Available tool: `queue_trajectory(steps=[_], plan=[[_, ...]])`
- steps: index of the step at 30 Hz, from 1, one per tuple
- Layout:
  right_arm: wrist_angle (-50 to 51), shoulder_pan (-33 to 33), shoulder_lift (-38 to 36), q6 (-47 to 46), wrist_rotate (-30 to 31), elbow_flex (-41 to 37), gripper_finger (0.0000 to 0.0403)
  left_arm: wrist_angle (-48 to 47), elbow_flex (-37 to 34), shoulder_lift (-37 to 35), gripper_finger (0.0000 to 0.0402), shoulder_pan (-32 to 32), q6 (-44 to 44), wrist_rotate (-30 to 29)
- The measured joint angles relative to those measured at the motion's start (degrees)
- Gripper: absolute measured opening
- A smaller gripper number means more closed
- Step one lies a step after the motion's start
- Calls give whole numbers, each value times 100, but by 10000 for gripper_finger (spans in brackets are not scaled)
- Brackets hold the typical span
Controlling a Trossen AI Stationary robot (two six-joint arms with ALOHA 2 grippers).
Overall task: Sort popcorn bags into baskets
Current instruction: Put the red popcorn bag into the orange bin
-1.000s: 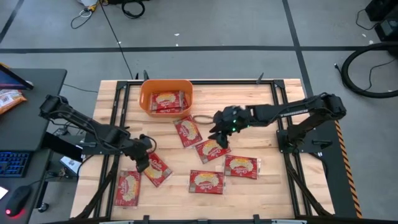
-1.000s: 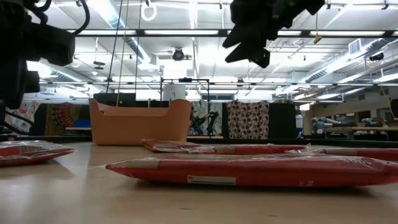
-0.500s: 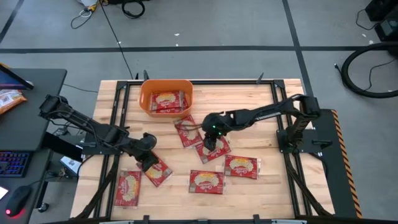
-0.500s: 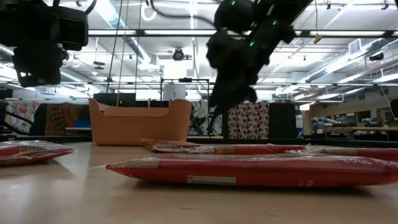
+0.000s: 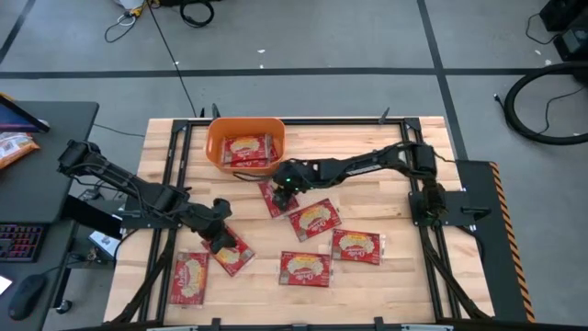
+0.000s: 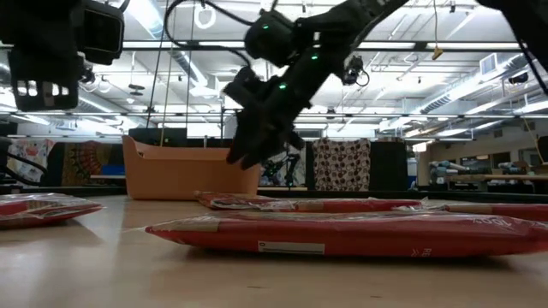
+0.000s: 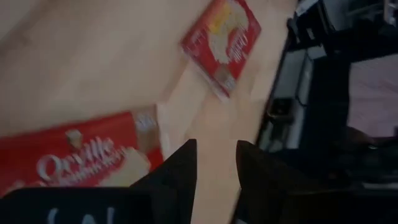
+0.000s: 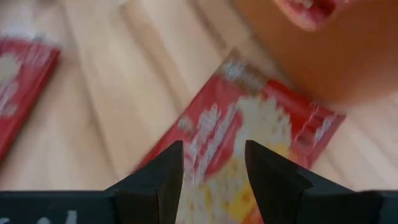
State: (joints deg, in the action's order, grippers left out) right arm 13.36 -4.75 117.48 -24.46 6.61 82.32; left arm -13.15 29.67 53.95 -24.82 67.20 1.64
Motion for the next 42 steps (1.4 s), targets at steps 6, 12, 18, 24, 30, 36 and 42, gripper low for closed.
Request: queue_trajectory(steps=[6,12,18,24,30,36,42], plan=[[460,11,541,-314,169,428,177,21,0,2,116,0,434,604],[746,11,694,-251,48,446,177,247,2,2,116,0,459,726],[767,13,687,1636,-573,409,176,251,2,1,116,0,414,728],[1224,116,666,3754,-1571,413,169,255,2,0,116,0,136,729],[1622,218,203,3922,-1106,353,165,256,2,2,116,2,-119,591],[1811,278,-510,3288,-768,376,165,246,2,2,116,222,-352,547],[2330,202,-833,1803,-804,383,166,214,2,2,116,457,-786,348]])
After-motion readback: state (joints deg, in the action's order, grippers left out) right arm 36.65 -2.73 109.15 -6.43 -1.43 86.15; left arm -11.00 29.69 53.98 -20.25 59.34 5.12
